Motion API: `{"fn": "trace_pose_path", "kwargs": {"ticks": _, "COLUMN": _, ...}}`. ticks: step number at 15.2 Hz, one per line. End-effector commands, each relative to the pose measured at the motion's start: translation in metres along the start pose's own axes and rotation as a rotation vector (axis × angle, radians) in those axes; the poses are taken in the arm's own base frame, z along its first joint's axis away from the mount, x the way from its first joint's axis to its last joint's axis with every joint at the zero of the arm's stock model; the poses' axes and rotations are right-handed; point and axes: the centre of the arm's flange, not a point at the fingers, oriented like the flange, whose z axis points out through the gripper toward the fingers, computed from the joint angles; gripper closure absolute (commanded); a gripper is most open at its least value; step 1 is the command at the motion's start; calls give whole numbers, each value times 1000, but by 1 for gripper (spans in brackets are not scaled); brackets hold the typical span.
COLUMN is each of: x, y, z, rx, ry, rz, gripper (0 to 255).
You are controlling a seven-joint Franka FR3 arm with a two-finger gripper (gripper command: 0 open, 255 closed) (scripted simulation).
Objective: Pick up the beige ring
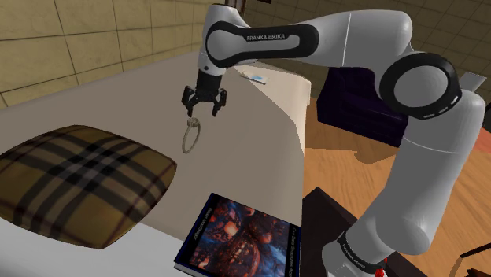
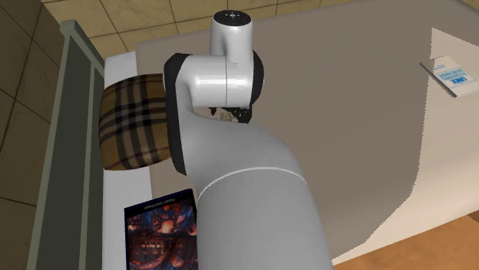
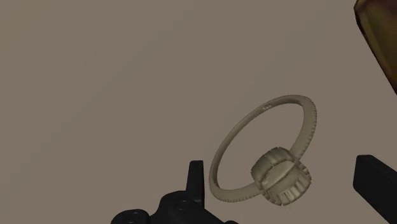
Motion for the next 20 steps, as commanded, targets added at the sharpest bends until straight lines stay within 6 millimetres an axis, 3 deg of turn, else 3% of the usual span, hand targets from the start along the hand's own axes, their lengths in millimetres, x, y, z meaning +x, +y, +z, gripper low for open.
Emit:
{"fn": "trace_pose_path", "kwargs": {"ticks": 1, "x": 19, "y": -12, "z": 11, "rx": 0, "ry": 0, "rz": 21, "gripper": 0}}
{"fn": "trace_pose_path", "kwargs": {"ticks": 3, "x": 30, "y": -20, "z": 17, "rx": 0, "ry": 1, "rz": 32, "gripper": 0}}
{"fn": "trace_pose_path", "kwargs": {"ticks": 10, "x": 30, "y": -16, "z": 57, "rx": 0, "ry": 1, "rz": 32, "gripper": 0}}
{"fn": "trace_pose_path", "kwargs": {"ticks": 12, "x": 30, "y": -16, "z": 57, "rx": 0, "ry": 1, "rz": 32, "gripper": 0}}
{"fn": "trace_pose_path", "kwargs": {"ticks": 13, "x": 30, "y": -17, "z": 58, "rx": 0, "ry": 1, "rz": 32, "gripper": 255}}
{"fn": "trace_pose_path", "kwargs": {"ticks": 20, "x": 30, "y": -17, "z": 58, "rx": 0, "ry": 1, "rz": 32, "gripper": 255}}
